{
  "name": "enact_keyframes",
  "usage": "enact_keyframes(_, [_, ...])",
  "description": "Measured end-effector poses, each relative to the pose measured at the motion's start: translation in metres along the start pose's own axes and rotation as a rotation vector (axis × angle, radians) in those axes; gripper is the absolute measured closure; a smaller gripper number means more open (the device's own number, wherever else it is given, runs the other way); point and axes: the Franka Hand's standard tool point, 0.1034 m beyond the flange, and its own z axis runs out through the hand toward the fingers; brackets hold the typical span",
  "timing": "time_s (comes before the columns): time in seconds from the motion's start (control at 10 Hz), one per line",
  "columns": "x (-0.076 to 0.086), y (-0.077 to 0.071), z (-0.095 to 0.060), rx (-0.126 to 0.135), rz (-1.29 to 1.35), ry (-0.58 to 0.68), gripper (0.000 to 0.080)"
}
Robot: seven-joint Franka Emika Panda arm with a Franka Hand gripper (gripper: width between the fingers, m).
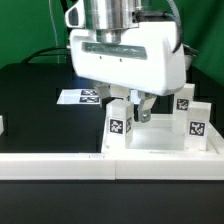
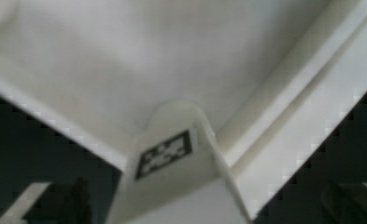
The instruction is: Assemble square table
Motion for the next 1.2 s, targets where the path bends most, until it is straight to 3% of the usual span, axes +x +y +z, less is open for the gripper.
enact_keyframes(0.1, [0.000, -0.003, 0.001, -0.007, -0.128, 0.021, 0.0150])
enact_keyframes(0.4, [-0.001, -0.004, 0.002, 0.000, -0.156, 0.029, 0.0174])
enact_keyframes(0.5, [-0.001, -0.004, 0.002, -0.001, -0.155, 0.029, 0.0400])
enact_keyframes(0.6, [0.001, -0.001, 0.002, -0.008, -0.139, 0.028, 0.0400])
enact_keyframes(0.7, [0.001, 0.000, 0.002, -0.011, -0.111, 0.028, 0.0453])
enact_keyframes(0.9, [0.001, 0.006, 0.001, -0.032, -0.038, 0.022, 0.0453])
enact_keyframes(1.2, [0.002, 0.006, 0.001, -0.035, -0.055, 0.022, 0.0453])
